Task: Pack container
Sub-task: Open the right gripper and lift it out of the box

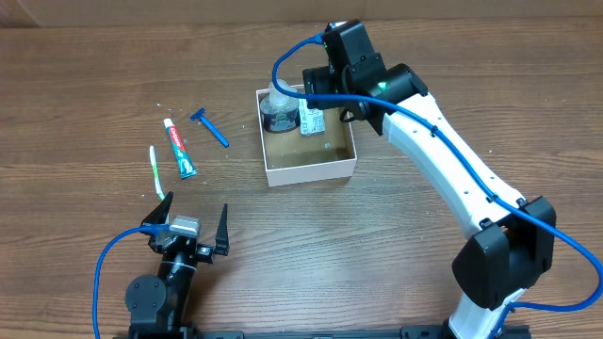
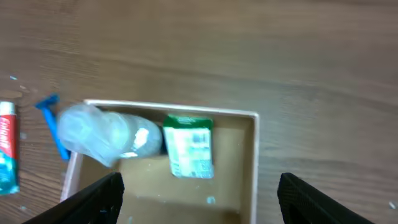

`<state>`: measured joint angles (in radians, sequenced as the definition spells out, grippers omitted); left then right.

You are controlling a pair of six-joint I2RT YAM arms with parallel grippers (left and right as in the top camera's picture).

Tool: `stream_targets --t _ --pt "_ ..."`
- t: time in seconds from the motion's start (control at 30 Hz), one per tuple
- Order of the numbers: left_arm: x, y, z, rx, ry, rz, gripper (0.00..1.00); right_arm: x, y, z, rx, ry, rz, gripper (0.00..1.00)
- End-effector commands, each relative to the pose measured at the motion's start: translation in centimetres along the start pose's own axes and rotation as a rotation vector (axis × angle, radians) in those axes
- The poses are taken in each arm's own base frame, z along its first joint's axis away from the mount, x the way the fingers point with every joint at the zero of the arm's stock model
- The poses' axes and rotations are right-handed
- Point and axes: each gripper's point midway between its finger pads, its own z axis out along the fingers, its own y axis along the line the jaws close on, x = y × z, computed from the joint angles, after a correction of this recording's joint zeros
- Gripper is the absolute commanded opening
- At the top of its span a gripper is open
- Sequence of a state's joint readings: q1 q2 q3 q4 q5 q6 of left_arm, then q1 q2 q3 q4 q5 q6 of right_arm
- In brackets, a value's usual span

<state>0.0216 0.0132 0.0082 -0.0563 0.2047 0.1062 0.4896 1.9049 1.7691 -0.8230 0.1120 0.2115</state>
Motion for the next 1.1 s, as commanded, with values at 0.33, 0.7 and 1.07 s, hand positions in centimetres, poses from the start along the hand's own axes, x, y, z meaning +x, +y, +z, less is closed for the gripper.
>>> stream_targets --t 0.33,0.7,1.07 --pt "0.0 0.2 0.0 -0.01 -0.004 -0.009 1.0 2.3 -15.6 -1.3 0.209 0.144 0.444 0.87" --pt "0.0 0.2 0.0 -0.01 -0.004 -0.009 1.0 12.8 -13.0 3.0 0.208 0.451 0.425 0.88" --pt "0.0 0.2 0.0 -0.01 -0.004 -0.009 1.0 16.0 -7.2 4.6 0.145 0.495 0.314 0.89"
